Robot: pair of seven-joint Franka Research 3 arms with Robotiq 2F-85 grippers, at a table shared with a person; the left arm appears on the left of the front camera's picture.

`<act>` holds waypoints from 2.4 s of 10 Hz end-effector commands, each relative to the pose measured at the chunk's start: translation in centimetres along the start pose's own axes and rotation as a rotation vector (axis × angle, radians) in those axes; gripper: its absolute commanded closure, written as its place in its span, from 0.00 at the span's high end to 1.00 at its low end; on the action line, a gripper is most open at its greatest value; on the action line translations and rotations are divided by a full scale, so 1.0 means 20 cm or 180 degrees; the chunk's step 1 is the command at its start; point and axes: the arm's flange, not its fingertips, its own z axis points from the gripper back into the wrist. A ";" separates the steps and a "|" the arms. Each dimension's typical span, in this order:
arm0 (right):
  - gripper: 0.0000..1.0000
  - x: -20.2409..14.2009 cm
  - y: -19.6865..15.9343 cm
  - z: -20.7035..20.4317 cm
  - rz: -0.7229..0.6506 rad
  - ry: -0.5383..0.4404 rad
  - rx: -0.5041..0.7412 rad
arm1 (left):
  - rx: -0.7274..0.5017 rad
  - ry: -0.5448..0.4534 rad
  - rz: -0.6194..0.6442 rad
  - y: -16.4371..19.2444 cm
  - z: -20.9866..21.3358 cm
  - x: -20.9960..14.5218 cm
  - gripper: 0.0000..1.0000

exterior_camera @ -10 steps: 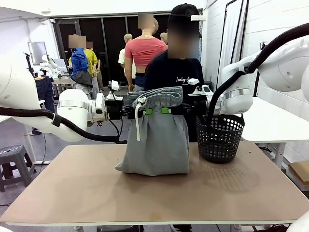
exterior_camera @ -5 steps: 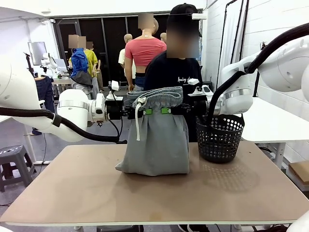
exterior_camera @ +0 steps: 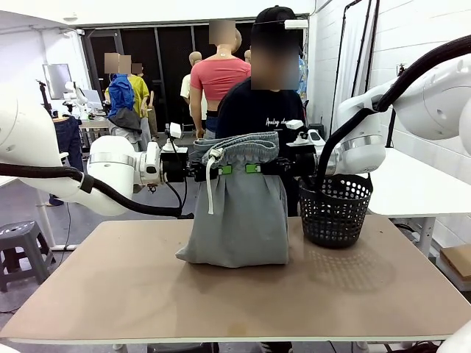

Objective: Fold the training pants.
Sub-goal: Fold the Training pants in half.

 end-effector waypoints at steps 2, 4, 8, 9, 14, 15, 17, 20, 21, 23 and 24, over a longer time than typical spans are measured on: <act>0.00 0.00 0.02 0.00 -0.0012 -0.0058 0.0006 | -0.0002 -0.0008 -0.0021 0.00 0.00 0.02 0.00; 0.00 0.00 0.02 0.00 -0.0012 -0.0058 0.0006 | -0.0002 -0.0008 -0.0021 0.00 0.00 0.02 0.00; 0.00 0.00 0.02 0.00 -0.0012 -0.0058 0.0006 | -0.0002 -0.0008 -0.0021 0.00 0.00 0.02 0.00; 0.00 0.00 0.02 0.00 -0.0012 -0.0058 0.0006 | -0.0002 -0.0008 -0.0021 0.00 0.00 0.02 0.00; 0.00 0.00 0.00 0.00 0.0000 0.0000 0.0000 | 0.0000 0.0000 0.0000 0.00 0.00 0.00 0.00; 0.00 0.01 -0.03 0.00 -0.0011 -0.0020 0.0001 | 0.0029 -0.0011 -0.0002 0.03 -0.01 0.01 0.00; 0.00 0.06 -0.10 -0.02 0.0006 -0.0034 0.0038 | 0.0143 -0.0018 -0.0073 0.10 0.00 0.05 0.00; 0.00 0.23 -0.28 0.00 0.0097 0.0056 -0.0028 | 0.0312 0.0079 -0.0228 0.29 -0.02 0.17 0.00; 0.00 0.28 -0.35 0.00 0.0139 0.0111 -0.0066 | 0.0353 0.0129 -0.0265 0.36 -0.02 0.20 0.00; 0.00 0.44 -0.47 0.02 0.0217 0.0141 -0.0090 | 0.0408 0.0155 -0.0343 0.48 -0.08 0.28 0.00; 0.00 0.51 -0.54 0.02 0.0262 0.0138 -0.0099 | 0.0489 0.0162 -0.0408 0.55 -0.09 0.34 0.00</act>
